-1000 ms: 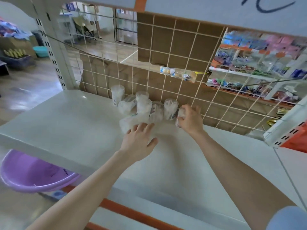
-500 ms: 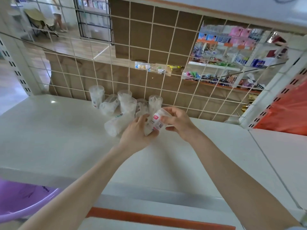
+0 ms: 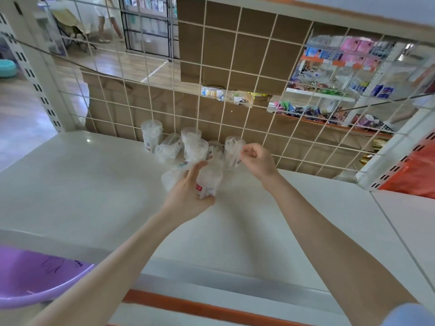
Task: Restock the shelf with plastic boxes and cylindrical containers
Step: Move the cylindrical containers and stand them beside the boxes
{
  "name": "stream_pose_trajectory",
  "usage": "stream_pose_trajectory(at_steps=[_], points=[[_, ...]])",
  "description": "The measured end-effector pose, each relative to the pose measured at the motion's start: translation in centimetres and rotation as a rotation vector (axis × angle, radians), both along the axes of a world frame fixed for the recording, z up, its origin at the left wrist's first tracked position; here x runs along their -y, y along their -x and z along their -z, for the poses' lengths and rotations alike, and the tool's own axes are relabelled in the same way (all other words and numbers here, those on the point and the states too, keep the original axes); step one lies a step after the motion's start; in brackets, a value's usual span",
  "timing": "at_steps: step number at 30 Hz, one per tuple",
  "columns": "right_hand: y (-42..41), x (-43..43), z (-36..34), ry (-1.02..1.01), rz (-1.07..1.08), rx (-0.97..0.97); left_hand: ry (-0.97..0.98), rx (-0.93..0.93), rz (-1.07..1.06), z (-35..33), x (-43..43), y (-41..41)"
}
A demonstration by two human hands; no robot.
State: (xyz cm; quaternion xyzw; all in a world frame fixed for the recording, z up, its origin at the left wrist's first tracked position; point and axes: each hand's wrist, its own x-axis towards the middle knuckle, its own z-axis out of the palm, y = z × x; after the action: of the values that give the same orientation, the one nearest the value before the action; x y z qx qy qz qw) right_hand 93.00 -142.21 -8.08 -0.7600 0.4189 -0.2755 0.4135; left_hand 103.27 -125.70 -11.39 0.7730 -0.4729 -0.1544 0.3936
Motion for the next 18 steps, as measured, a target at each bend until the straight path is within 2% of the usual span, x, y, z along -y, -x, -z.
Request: stream_pose_trajectory(at_steps=[3,10,18], points=[[-1.1,1.7,0.2,0.177,0.015,-0.125,-0.001,0.064,-0.02,0.3,-1.2,-0.6],[-4.3,2.6,1.0,0.248,-0.032,-0.289,-0.048,0.174,-0.073,0.7,-2.1,-0.4],[-3.0,2.4,0.9,0.286,0.065,-0.19,-0.028,0.284,-0.059,-0.9,-2.6,-0.1]])
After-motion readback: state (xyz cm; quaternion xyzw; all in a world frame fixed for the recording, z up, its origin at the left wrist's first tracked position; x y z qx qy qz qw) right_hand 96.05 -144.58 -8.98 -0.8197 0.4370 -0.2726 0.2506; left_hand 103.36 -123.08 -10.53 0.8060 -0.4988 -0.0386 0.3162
